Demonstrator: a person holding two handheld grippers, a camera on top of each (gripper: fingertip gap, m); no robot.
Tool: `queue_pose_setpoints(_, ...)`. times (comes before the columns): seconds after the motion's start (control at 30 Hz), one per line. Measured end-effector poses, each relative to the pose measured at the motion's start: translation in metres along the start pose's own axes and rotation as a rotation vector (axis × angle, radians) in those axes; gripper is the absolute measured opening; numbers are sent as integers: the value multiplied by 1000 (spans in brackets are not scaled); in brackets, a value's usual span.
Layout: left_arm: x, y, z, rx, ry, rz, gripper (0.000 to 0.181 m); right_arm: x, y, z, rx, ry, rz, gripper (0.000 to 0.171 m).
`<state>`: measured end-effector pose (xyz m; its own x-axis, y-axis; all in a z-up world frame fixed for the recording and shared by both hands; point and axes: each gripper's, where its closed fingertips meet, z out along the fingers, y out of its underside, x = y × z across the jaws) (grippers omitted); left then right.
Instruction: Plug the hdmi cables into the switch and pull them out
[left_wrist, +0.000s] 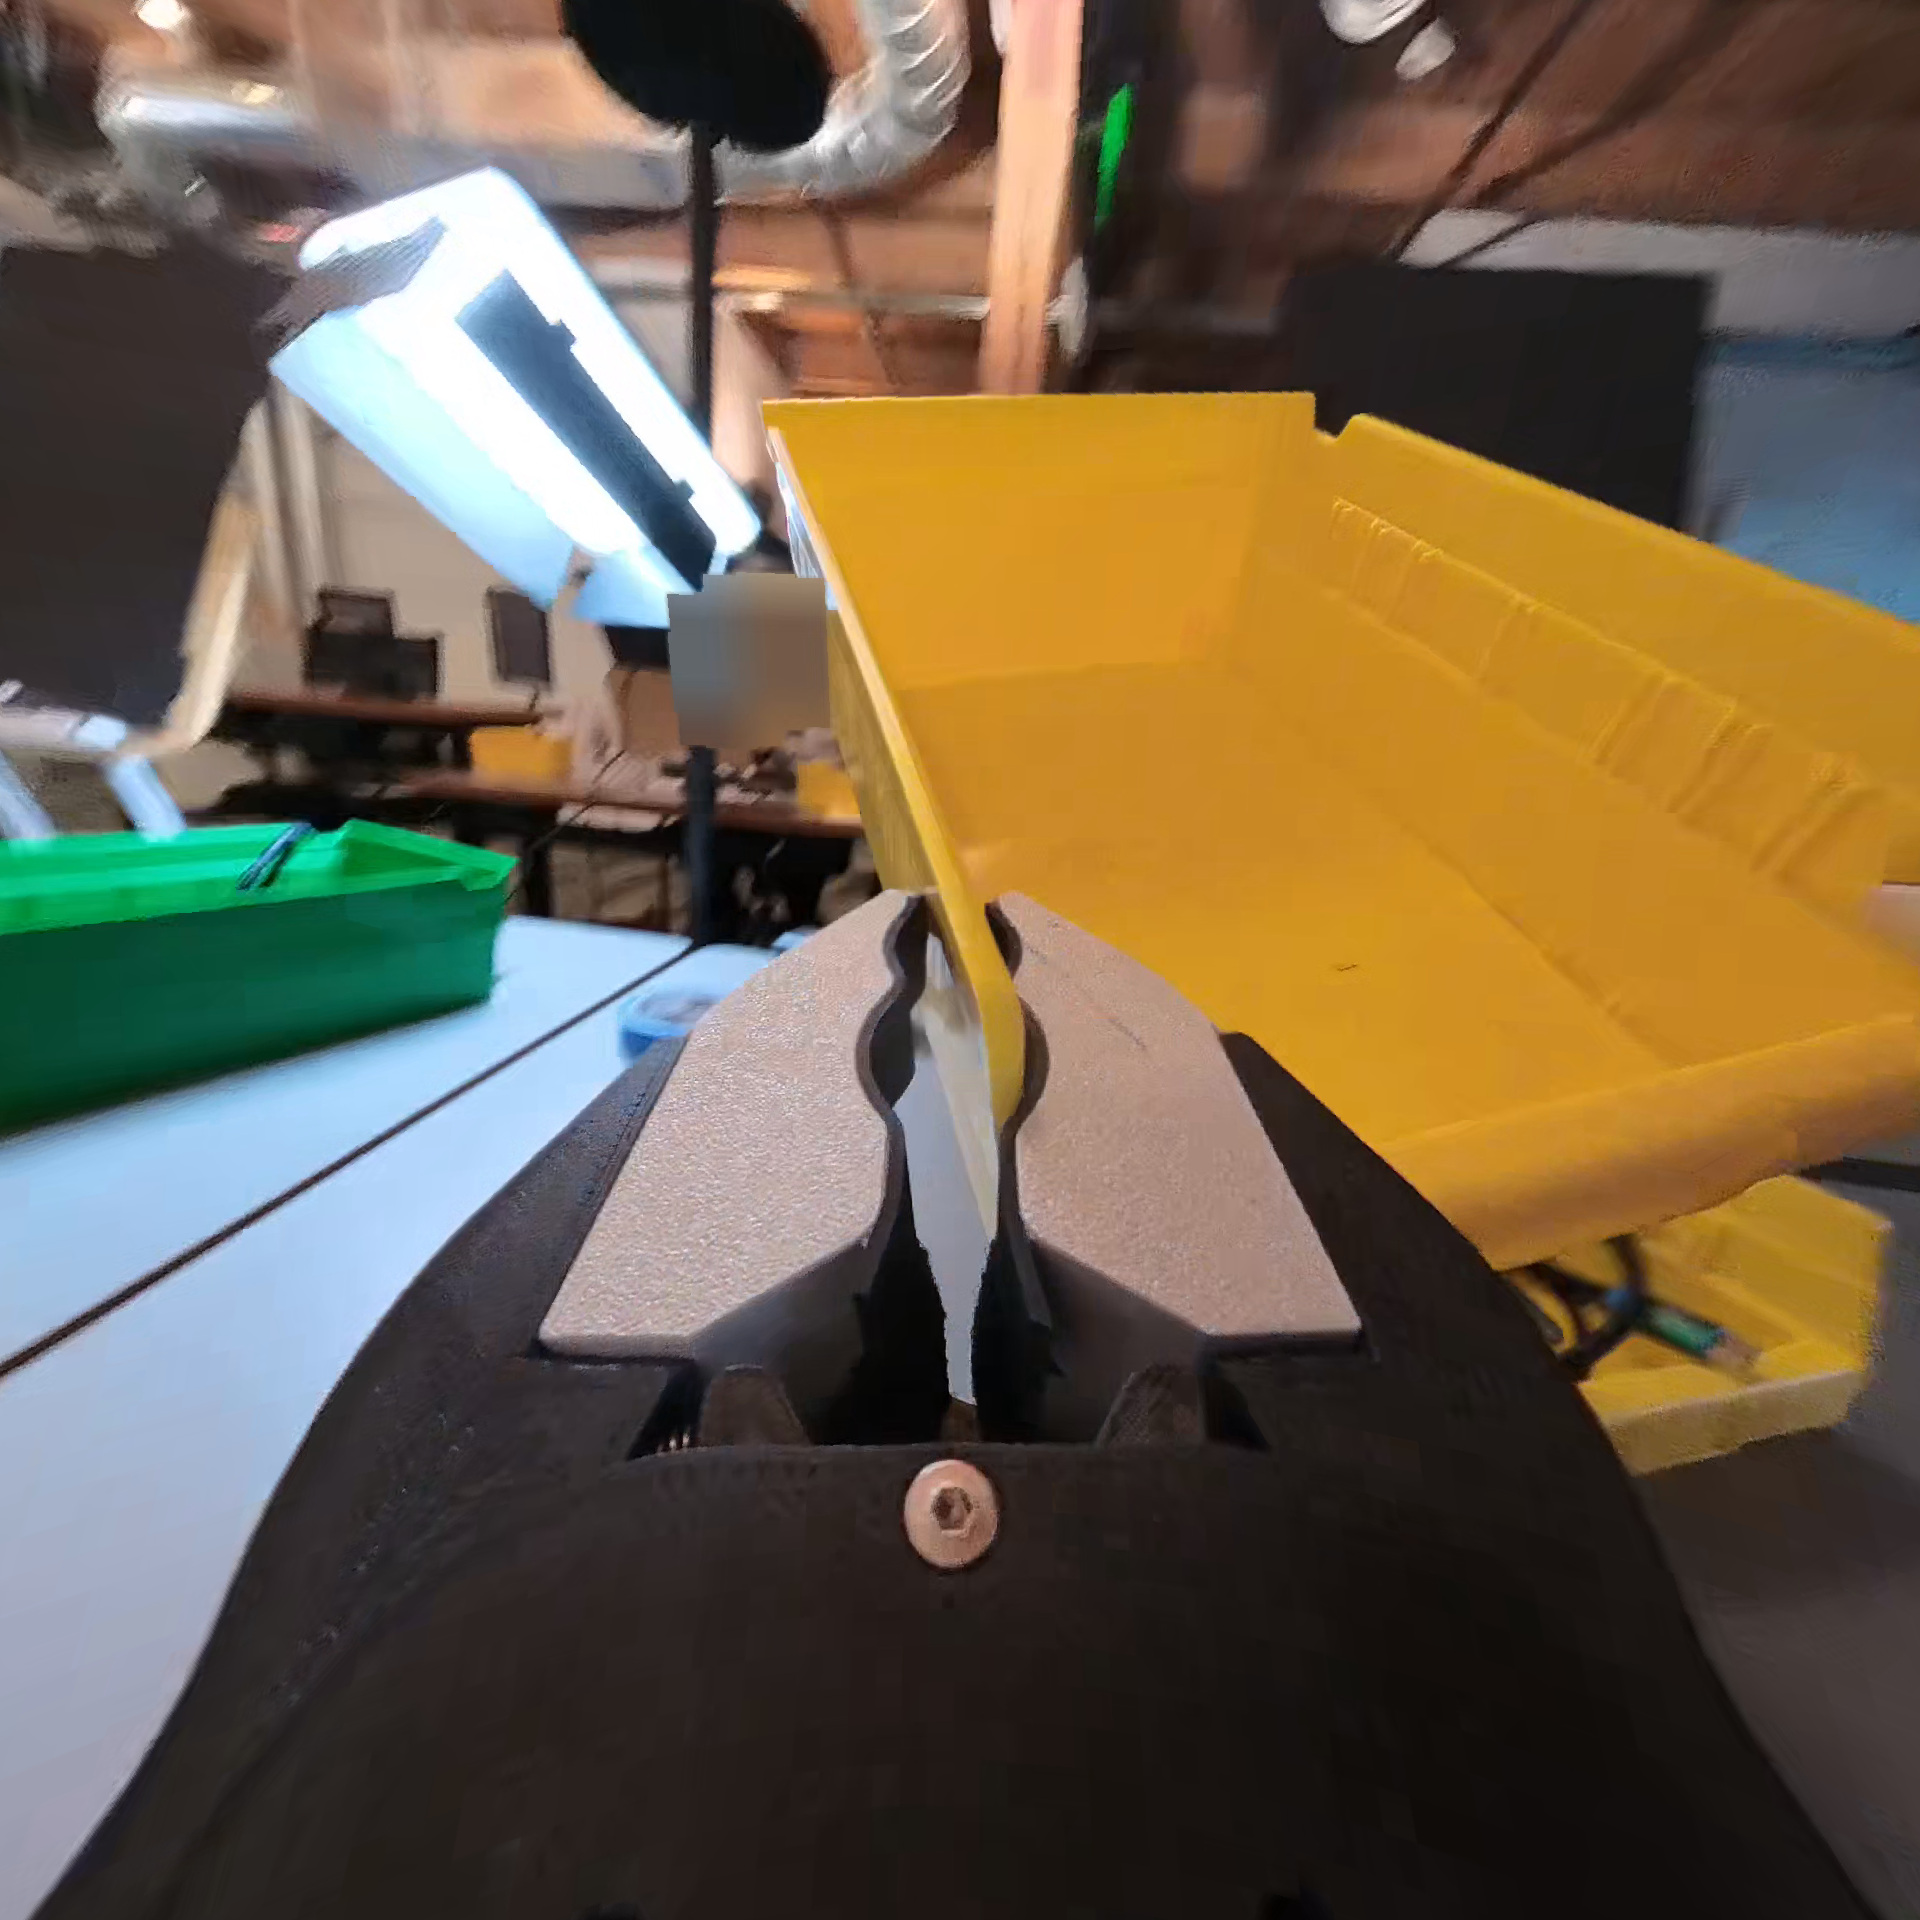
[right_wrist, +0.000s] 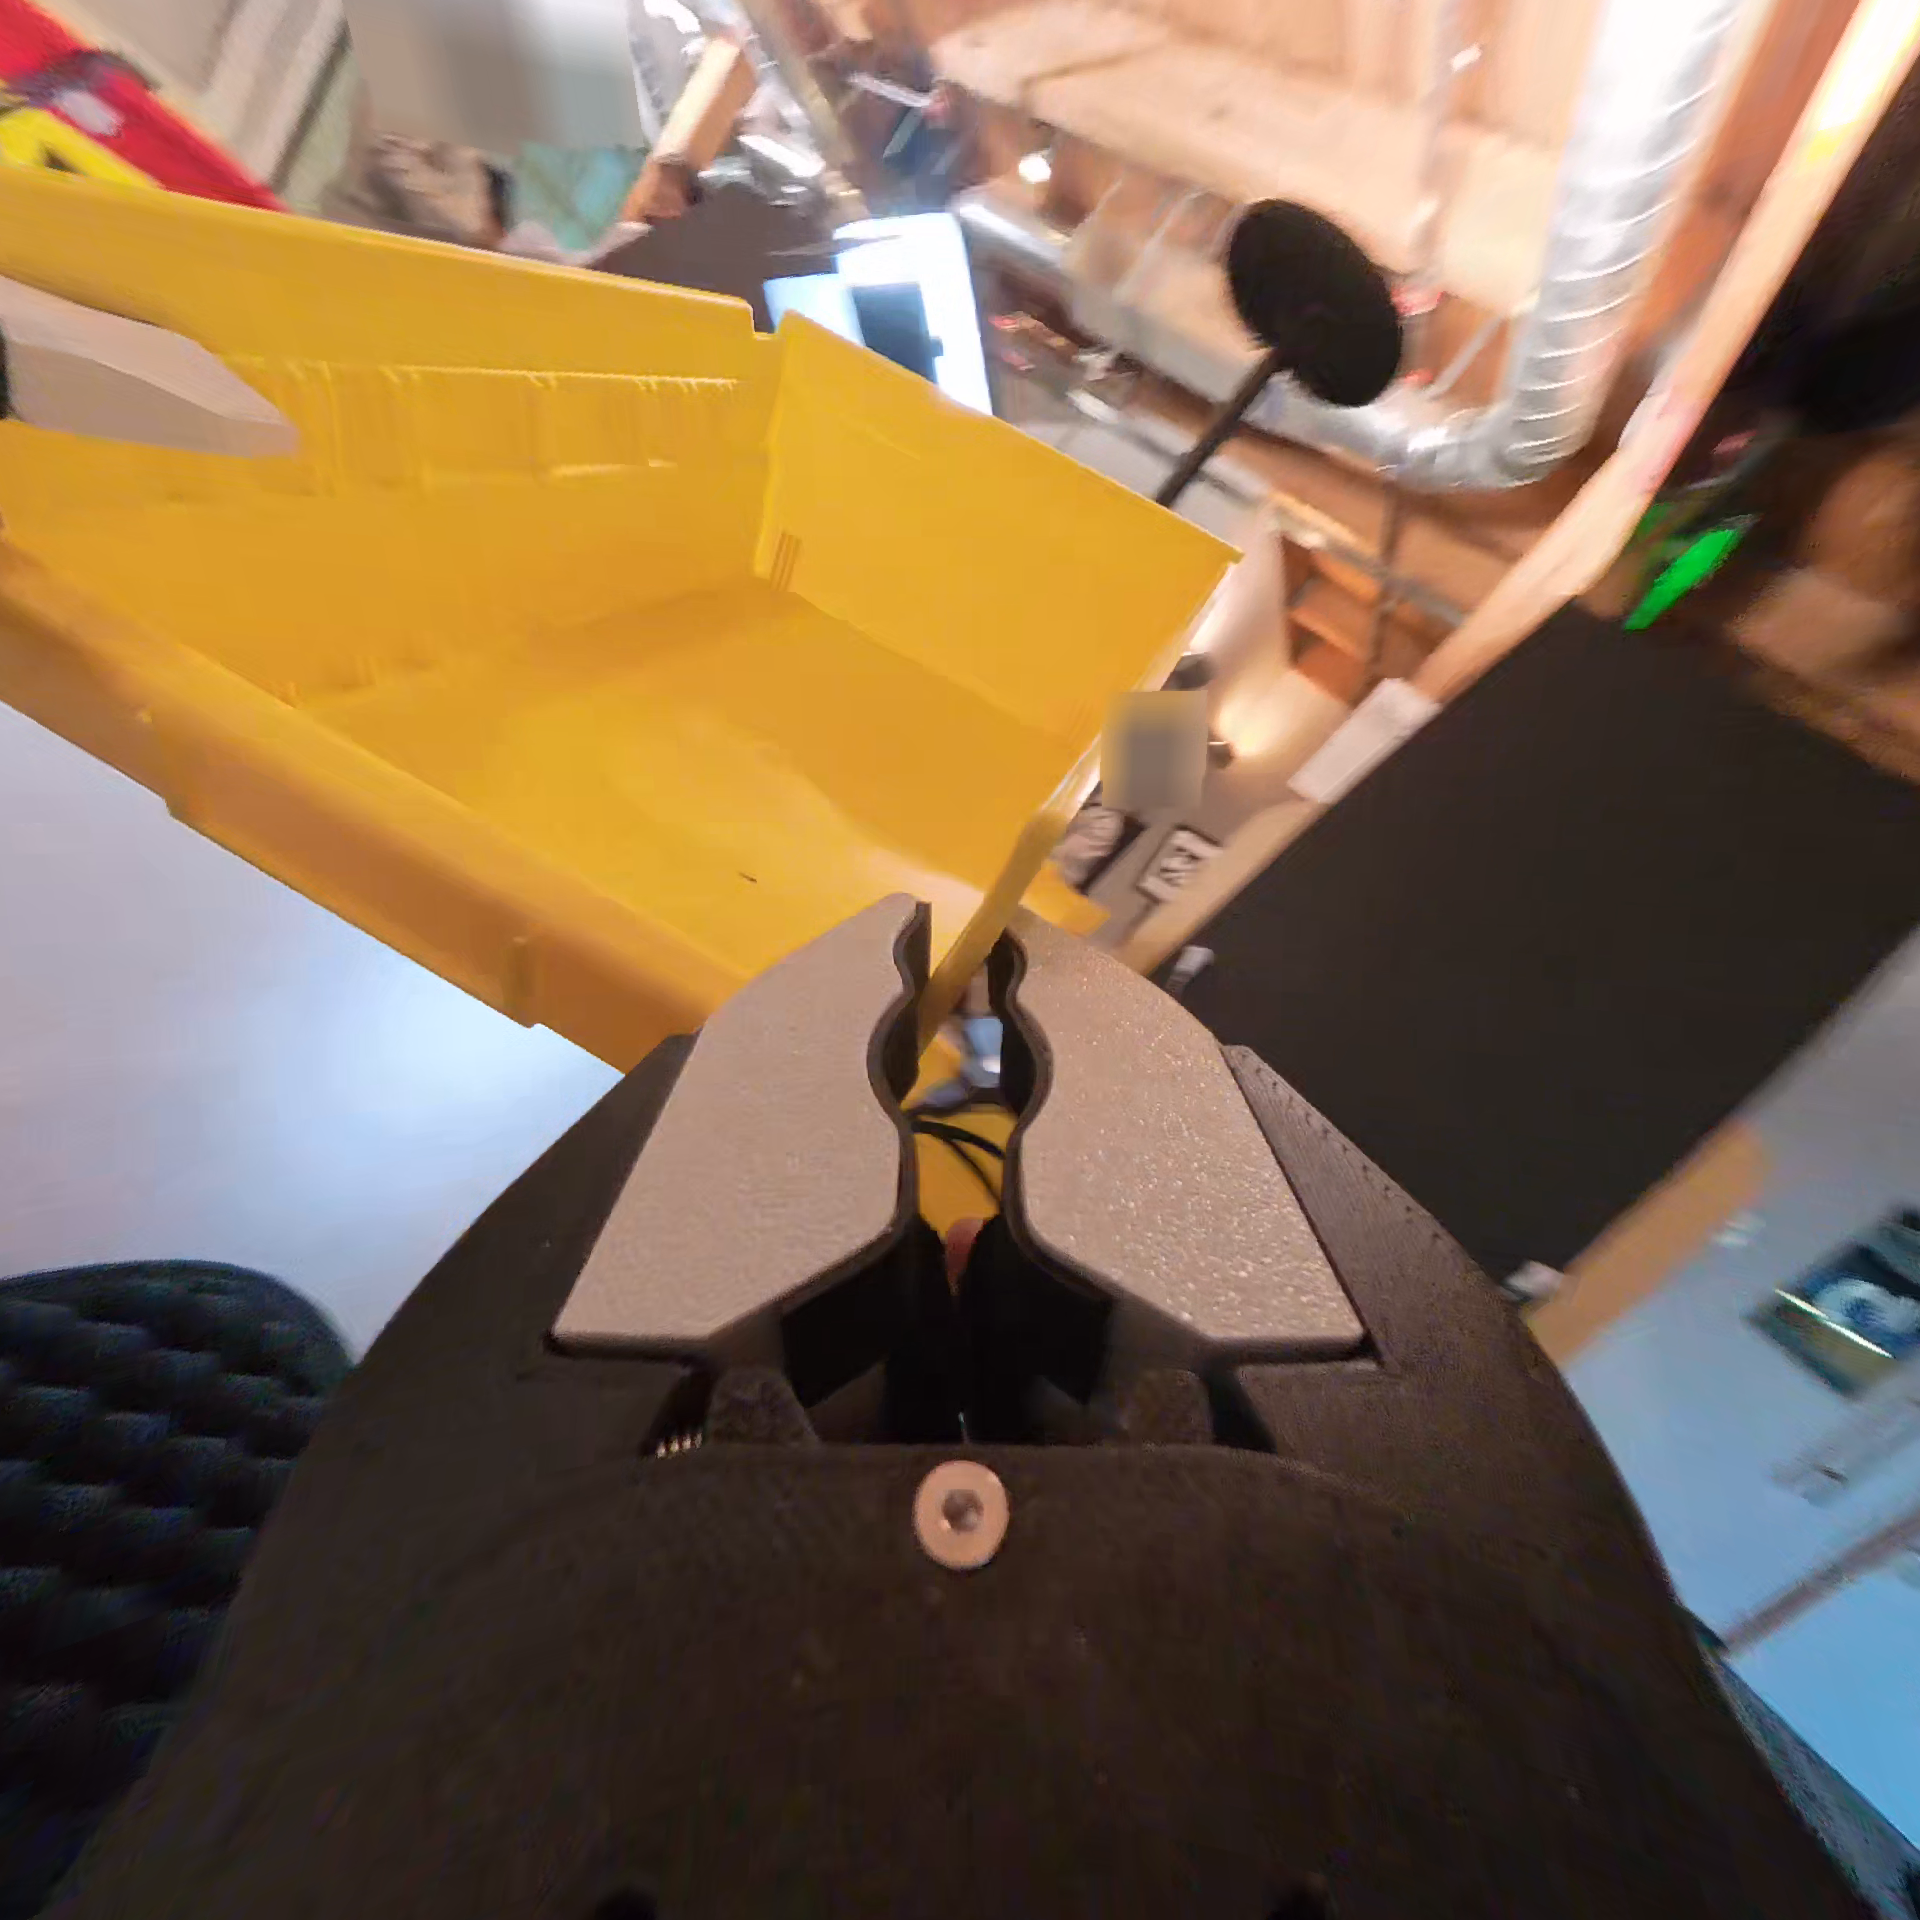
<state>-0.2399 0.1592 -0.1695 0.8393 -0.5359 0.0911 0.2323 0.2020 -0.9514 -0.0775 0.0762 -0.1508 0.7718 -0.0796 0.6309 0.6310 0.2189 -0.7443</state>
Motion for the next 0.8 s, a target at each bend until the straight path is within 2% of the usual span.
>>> queue_pose_setpoints(0.13, 92, -23, 28, 64, 211, 20, 10, 71, 12, -58, -23, 203, -11, 10)
queue_pose_setpoints(0.3, 217, -10, 50, 26, 461, -2, 11, 141, 57, -143, -177, 409, -17, 11)
queue_pose_setpoints(0.43, 310, 26, 54, -93, 604, 22, 11, 182, 108, -206, -329, 504, 29, 11)
queue_pose_setpoints(0.53, 365, 59, 56, -197, 700, 23, 12, 201, 146, -242, -431, 539, 72, 11)
queue_pose_setpoints(0.67, 406, 105, 58, -304, 739, 76, 12, 206, 201, -270, -577, 527, 134, 11)
queue_pose_setpoints(0.8, 427, 147, 51, -398, 760, 74, 14, 205, 242, -288, -697, 496, 162, 11)
